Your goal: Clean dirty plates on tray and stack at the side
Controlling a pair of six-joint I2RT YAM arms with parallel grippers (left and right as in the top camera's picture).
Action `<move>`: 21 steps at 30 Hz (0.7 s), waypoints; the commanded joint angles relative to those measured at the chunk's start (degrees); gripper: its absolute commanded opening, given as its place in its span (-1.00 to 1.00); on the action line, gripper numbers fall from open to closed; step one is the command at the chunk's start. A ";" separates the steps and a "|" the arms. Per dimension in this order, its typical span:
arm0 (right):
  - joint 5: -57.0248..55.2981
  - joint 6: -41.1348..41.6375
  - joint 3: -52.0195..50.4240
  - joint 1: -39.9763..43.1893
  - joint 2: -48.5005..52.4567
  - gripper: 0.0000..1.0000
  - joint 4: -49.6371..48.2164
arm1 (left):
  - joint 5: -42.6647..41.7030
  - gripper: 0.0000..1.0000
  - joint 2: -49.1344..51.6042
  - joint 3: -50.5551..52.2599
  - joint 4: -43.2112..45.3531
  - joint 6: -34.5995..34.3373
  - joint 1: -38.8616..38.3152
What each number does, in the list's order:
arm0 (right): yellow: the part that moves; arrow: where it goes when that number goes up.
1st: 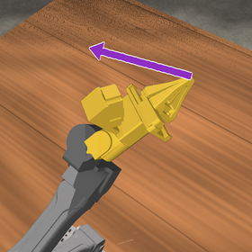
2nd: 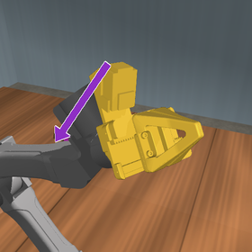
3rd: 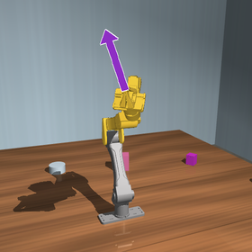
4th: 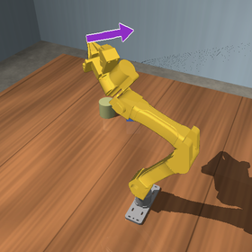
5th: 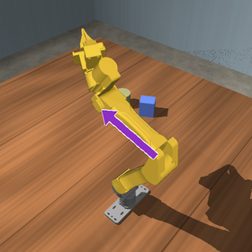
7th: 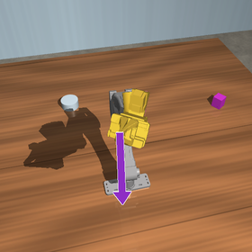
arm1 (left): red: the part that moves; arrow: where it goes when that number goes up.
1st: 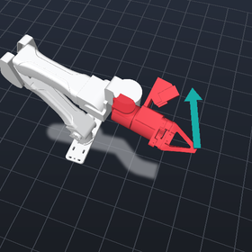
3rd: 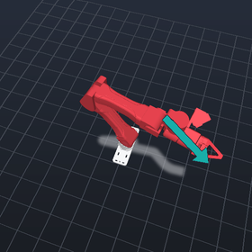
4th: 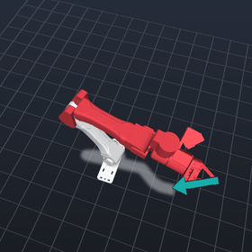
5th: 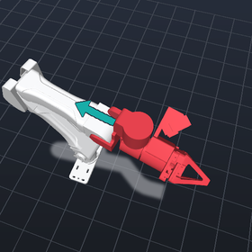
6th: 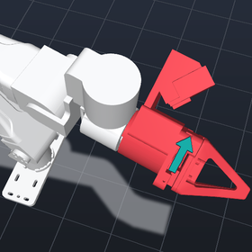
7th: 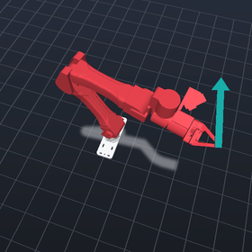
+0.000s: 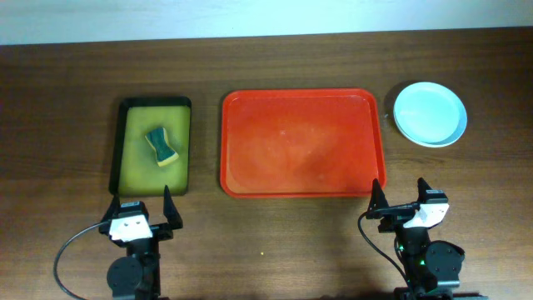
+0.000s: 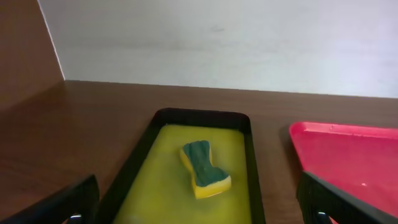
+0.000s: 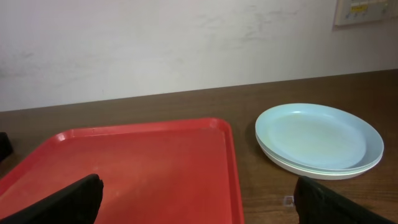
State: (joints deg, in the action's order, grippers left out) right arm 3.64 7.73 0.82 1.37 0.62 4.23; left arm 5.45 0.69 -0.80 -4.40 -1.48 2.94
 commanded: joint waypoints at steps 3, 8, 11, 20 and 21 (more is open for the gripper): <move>-0.70 0.04 -0.50 0.20 -0.44 0.97 0.04 | 0.37 0.98 -0.42 0.33 0.00 -0.42 0.22; -0.70 0.07 -0.50 0.22 -0.44 0.97 0.02 | -0.72 0.99 -0.42 0.28 -0.17 1.25 0.22; -0.70 0.04 -0.50 0.20 -0.44 0.97 0.04 | -0.68 0.98 -0.42 0.28 0.00 1.27 0.22; -0.70 0.04 -0.50 0.20 -0.44 0.97 0.04 | -0.68 0.98 -0.39 0.28 0.00 1.27 0.22; -0.70 0.07 -0.50 0.20 -0.44 0.97 0.04 | -0.68 0.98 -0.39 0.28 0.00 1.27 0.22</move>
State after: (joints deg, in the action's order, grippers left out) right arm 3.64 7.73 0.84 1.37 0.62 4.23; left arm 5.15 0.69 -0.80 -4.47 -1.13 2.94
